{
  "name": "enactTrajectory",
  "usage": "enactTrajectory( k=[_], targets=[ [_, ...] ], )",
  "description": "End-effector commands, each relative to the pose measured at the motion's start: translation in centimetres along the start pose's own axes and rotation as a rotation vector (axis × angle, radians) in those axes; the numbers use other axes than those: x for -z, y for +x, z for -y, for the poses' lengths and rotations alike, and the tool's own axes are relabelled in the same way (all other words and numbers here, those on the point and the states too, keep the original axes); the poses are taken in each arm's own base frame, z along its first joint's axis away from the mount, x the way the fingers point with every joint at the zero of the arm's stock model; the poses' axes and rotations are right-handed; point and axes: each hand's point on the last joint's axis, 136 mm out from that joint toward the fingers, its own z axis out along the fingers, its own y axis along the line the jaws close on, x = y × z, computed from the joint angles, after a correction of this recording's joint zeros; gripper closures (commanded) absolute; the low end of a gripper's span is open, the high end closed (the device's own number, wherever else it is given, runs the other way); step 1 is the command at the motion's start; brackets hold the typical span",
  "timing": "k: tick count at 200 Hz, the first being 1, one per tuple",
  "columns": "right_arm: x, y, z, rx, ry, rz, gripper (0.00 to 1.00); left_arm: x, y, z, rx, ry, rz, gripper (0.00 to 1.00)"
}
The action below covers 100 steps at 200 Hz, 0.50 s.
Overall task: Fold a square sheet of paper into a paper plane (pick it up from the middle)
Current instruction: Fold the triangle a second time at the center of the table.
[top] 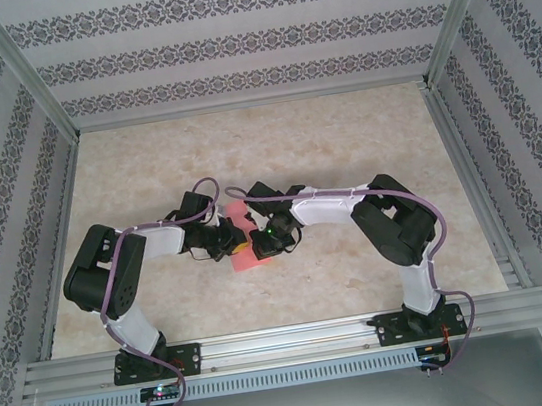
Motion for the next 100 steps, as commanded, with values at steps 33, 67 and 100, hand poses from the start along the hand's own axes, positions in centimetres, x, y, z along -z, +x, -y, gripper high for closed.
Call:
enactTrajectory(
  k=[33, 67, 100],
  targets=[
    [1.29, -0.04, 1.39, 0.010, 0.070, 0.009, 1.00, -0.30, 1.07, -5.88, 0.109, -0.217, 0.014, 0.91],
    [1.18, 0.01, 1.54, 0.006, 0.065, 0.004, 1.00, -0.30, 1.05, -5.81, 0.105, -0.217, 0.011, 0.91],
    [0.80, 0.30, 1.97, -0.005, 0.067, -0.008, 1.00, -0.25, 0.86, -5.41, 0.094, -0.210, 0.012, 0.90]
  ],
)
